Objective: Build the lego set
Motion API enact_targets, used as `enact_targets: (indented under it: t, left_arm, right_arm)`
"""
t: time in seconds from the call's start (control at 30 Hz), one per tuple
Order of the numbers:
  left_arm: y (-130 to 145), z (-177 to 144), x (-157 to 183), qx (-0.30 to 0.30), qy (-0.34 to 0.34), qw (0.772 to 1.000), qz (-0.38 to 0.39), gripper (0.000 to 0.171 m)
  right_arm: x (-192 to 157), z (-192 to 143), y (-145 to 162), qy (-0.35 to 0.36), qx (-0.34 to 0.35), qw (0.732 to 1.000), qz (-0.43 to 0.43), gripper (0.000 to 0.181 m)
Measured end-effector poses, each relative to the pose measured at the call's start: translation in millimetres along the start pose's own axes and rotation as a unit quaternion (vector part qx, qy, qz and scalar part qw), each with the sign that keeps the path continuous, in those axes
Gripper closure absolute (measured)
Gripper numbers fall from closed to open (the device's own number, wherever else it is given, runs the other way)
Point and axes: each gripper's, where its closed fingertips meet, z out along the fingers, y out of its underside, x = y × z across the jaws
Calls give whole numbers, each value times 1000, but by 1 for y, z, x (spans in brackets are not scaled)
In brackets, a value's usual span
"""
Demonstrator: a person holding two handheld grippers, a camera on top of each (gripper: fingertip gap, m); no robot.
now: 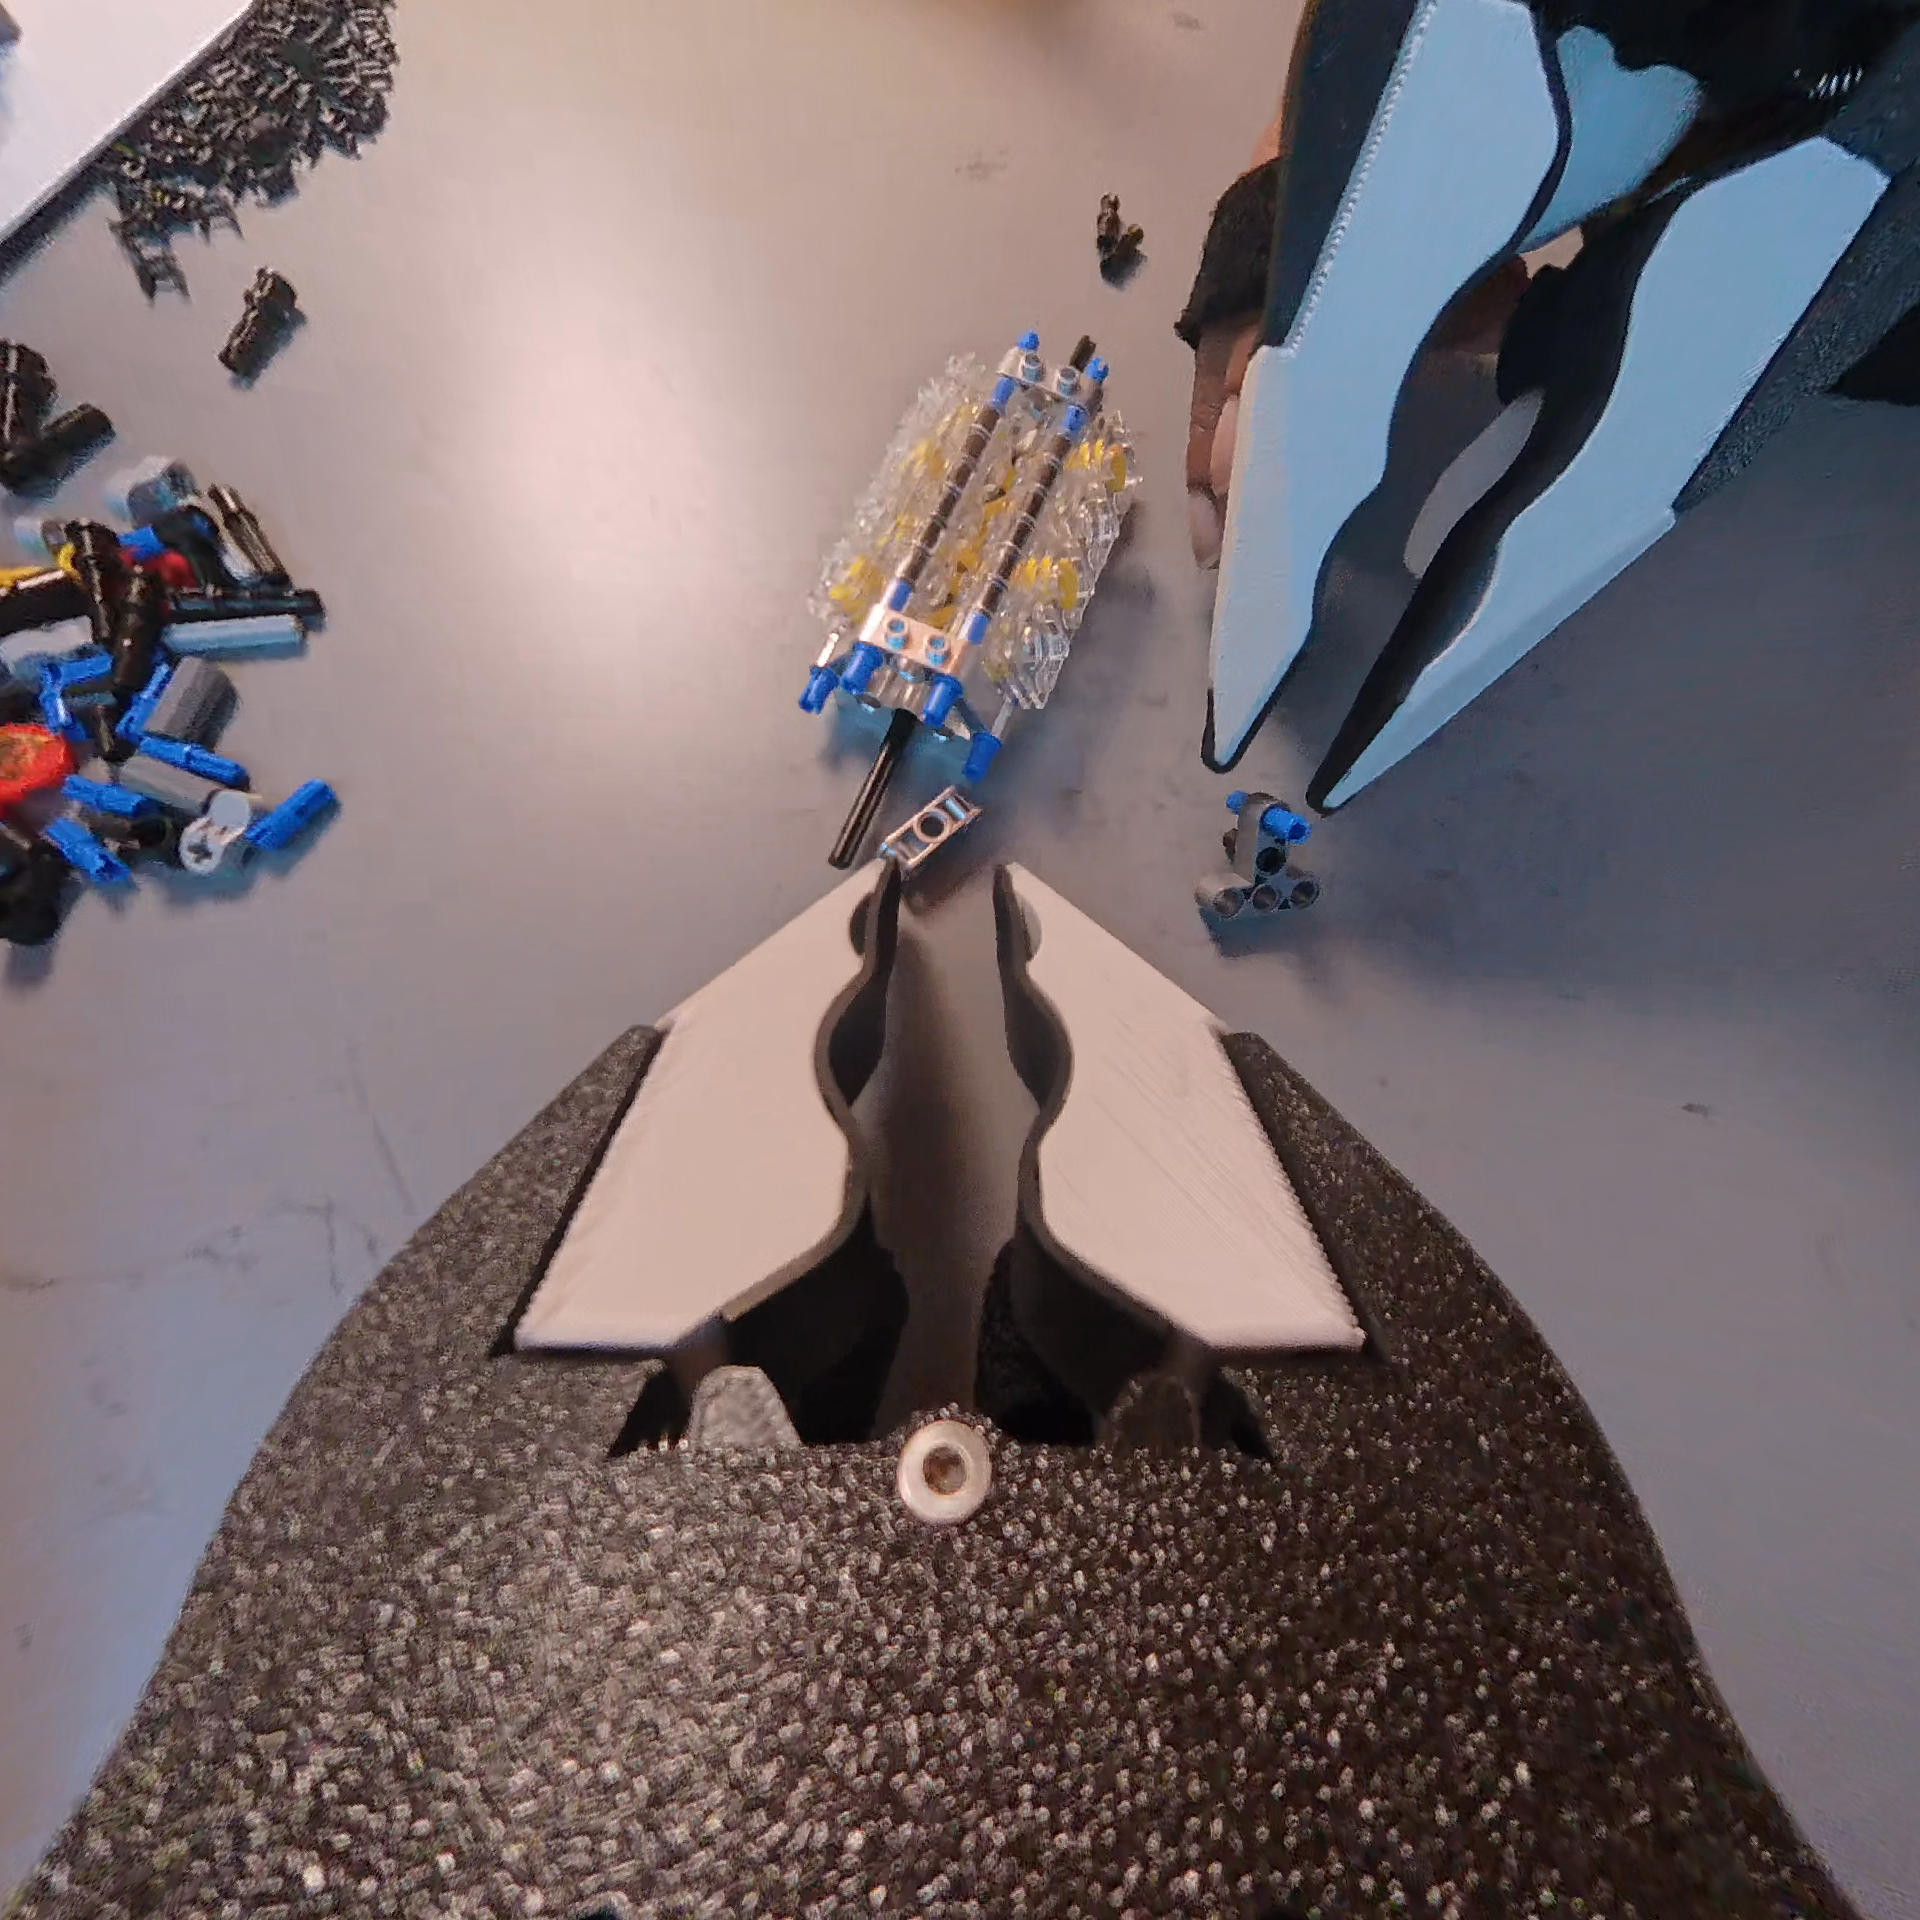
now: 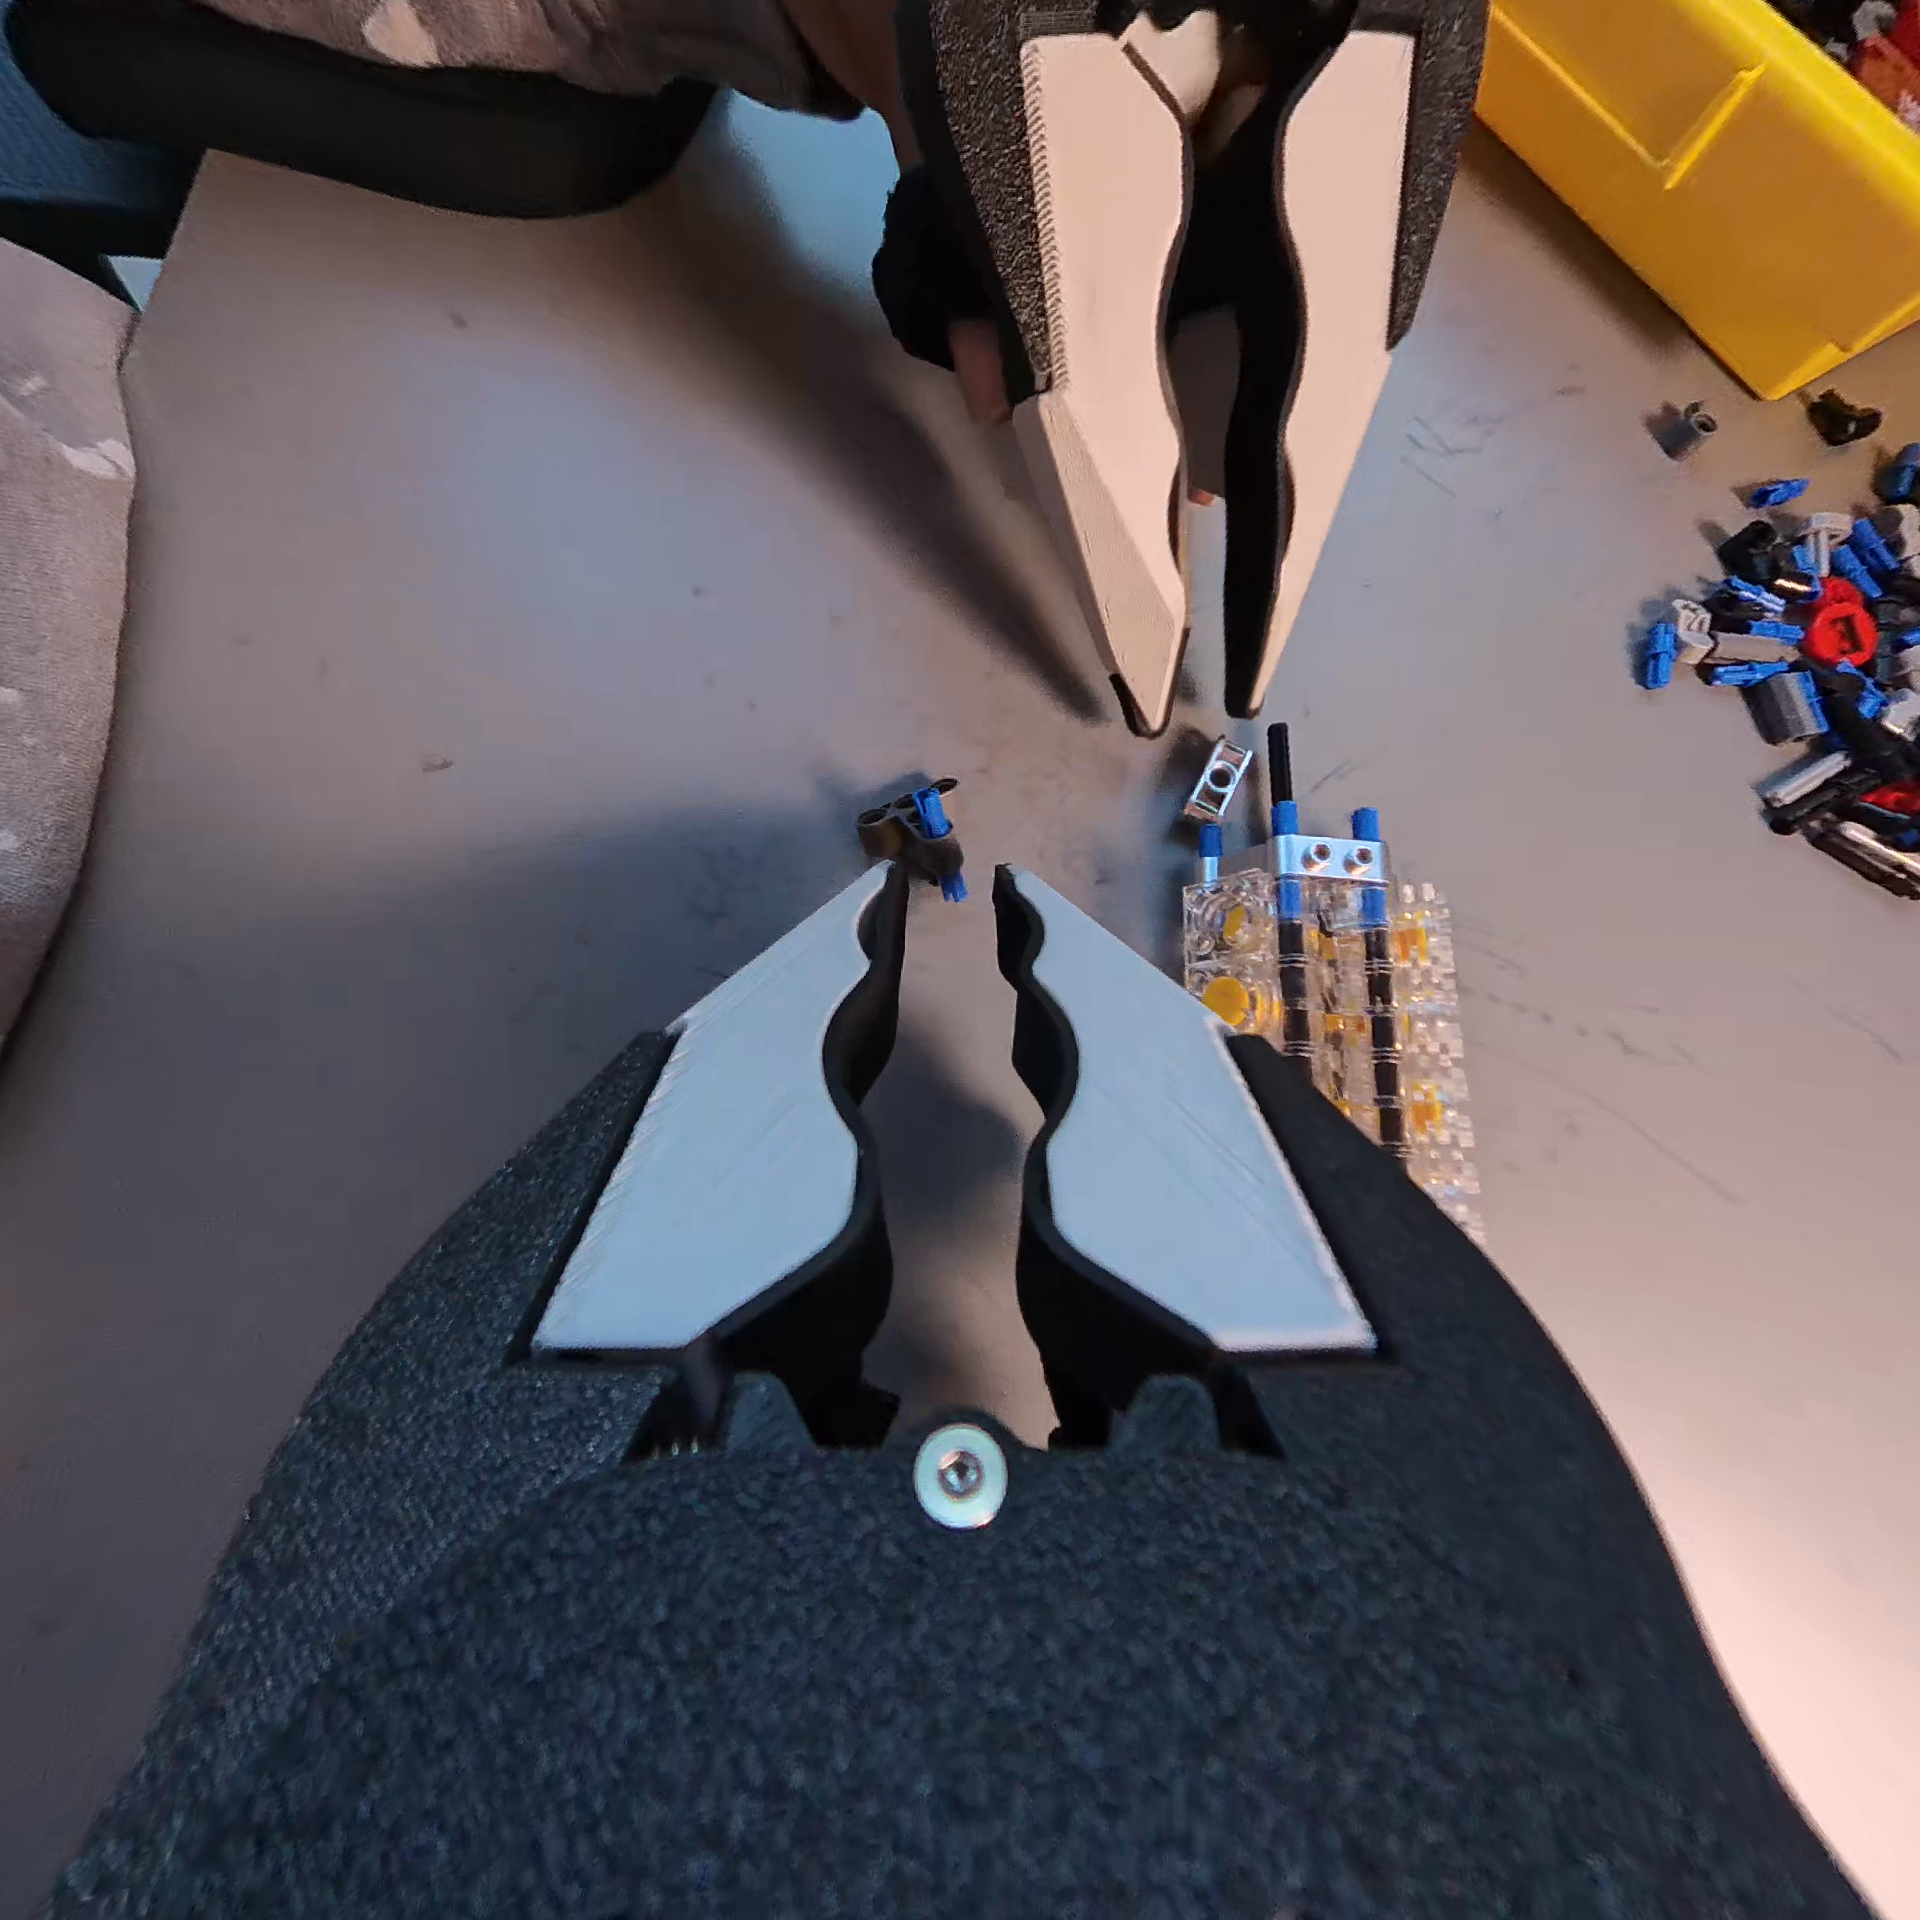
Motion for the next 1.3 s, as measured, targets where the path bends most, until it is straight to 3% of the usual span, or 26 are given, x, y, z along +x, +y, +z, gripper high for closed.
enact_targets:
  t: [0.3,0.5,0.6,0.77,1.0,1.1,1.3]
  left_arm:
    - [1,8,-5,-23,-12,997,69,151]
    - [-3,12,-8,-18,21,995,101,150]
    - [-2,14,-4,-18,58,995,82,156]
    - [-1,10,1,-25,48,992,117,165]
    - [-27,-20,51,86,89,965,230,165]
    - [-29,-21,61,98,88,957,259,164]
    - [-30,-21,62,103,81,956,262,164]
  right_arm:
    - [-4,0,-2,-14,8,1000,9,166]
    - [0,-3,0,-3,5,1000,20,166]
    - [-5,4,4,-8,-11,1000,9,165]
    - [-3,2,6,-2,-13,1000,11,164]
    - [9,-20,-10,37,53,998,18,164]
    - [2,-22,-31,40,97,994,-4,165]
    - [1,-15,-36,77,92,992,-49,173]
